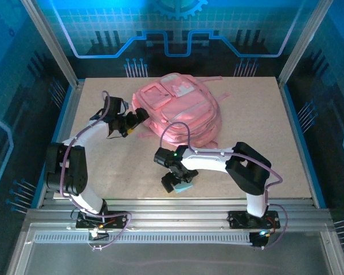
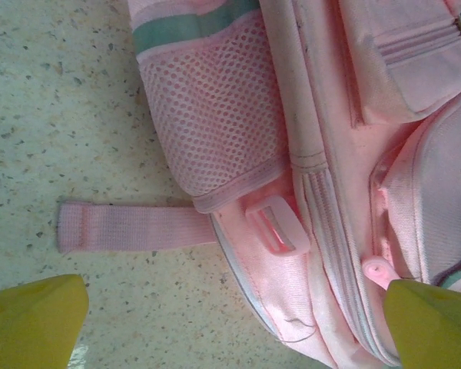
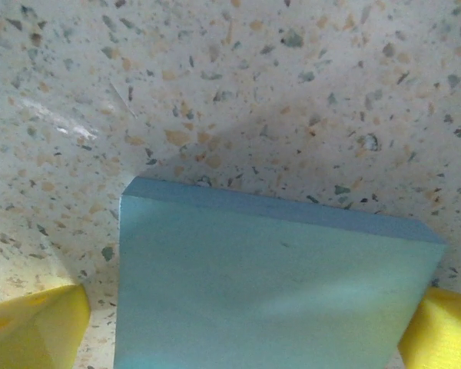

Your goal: Pack the student bag

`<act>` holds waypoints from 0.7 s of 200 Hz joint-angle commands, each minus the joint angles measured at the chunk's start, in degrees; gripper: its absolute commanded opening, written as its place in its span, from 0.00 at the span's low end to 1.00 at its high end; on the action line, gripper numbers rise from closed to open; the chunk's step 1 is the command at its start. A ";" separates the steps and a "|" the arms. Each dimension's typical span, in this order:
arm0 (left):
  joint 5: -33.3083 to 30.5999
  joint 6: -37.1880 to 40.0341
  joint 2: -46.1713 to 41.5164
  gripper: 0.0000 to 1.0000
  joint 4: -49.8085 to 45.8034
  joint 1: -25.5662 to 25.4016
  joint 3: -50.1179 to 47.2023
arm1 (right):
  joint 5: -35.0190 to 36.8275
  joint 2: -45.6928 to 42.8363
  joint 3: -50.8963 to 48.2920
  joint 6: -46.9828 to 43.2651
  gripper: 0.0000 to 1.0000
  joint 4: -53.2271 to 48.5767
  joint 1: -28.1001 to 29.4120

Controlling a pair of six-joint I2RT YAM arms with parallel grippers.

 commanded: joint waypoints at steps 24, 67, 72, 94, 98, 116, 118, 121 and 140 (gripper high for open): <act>2.26 -1.11 -0.22 0.99 0.87 0.47 -0.38 | 1.64 0.39 -2.91 2.69 0.84 0.69 -0.56; 1.90 -0.10 -1.86 0.99 0.04 0.36 0.03 | -0.66 -2.52 -4.04 2.27 0.75 1.90 -3.49; 1.84 0.25 -2.09 0.99 -0.23 0.29 0.32 | -1.03 -3.43 -3.96 2.06 0.75 1.99 -4.11; 0.69 2.78 -2.87 0.97 -2.40 -0.72 2.22 | -3.70 -7.80 -3.60 0.84 0.74 2.24 -7.39; 0.38 3.37 -3.00 0.97 -2.93 -1.08 2.77 | -4.42 -8.66 -3.51 0.65 0.73 2.33 -8.14; -2.17 6.46 -3.06 0.96 -5.80 -3.47 5.87 | -6.77 -12.31 -3.07 -0.67 0.73 2.34 -12.08; -2.62 6.83 -2.97 0.96 -6.15 -3.79 6.31 | -7.11 -12.71 -3.03 -0.82 0.73 2.34 -12.55; -3.18 7.37 -2.88 0.96 -6.55 -4.36 6.69 | -7.49 -13.32 -2.94 -1.05 0.73 2.34 -13.33; -6.72 11.01 -1.80 0.96 -9.39 -7.97 11.18 | -9.30 -16.56 -2.79 -2.15 0.73 2.46 -18.95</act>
